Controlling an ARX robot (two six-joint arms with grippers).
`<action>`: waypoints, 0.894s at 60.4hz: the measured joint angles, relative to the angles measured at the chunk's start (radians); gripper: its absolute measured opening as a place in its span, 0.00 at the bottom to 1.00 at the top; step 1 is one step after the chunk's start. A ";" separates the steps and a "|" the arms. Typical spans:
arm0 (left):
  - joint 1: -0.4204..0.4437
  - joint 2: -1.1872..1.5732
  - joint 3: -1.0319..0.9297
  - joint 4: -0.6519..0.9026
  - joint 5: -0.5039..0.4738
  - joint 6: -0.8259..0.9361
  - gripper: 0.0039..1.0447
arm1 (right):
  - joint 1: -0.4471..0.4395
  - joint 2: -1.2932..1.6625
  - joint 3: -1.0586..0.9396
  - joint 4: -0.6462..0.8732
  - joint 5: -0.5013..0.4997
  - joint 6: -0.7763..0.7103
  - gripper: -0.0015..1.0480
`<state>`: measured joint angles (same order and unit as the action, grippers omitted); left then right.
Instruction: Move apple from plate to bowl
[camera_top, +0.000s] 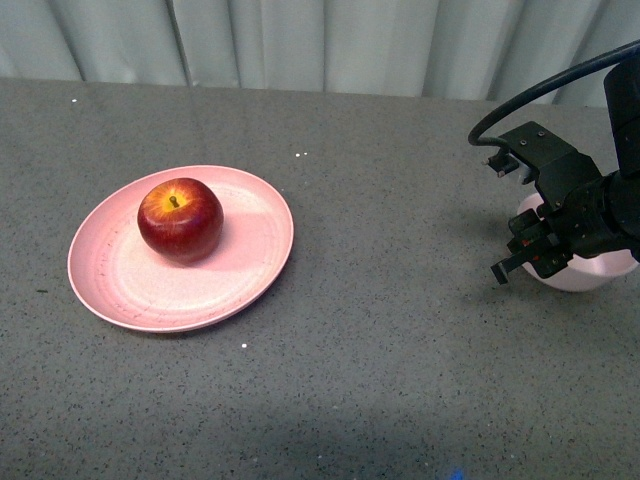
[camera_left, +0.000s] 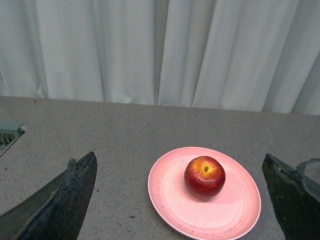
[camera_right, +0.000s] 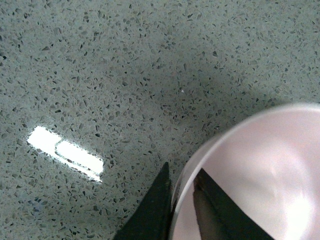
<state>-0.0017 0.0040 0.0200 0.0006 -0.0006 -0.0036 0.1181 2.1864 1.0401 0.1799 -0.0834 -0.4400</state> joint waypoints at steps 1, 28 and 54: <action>0.000 0.000 0.000 0.000 0.000 0.000 0.94 | 0.001 0.000 0.000 0.000 0.000 -0.002 0.10; 0.000 0.000 0.000 0.000 0.000 0.000 0.94 | 0.160 -0.086 0.000 -0.027 -0.085 -0.019 0.01; 0.000 0.000 0.000 0.000 0.000 0.000 0.94 | 0.341 -0.051 0.038 -0.023 -0.099 0.037 0.01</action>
<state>-0.0017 0.0040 0.0200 0.0006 -0.0002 -0.0036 0.4591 2.1357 1.0779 0.1566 -0.1825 -0.4034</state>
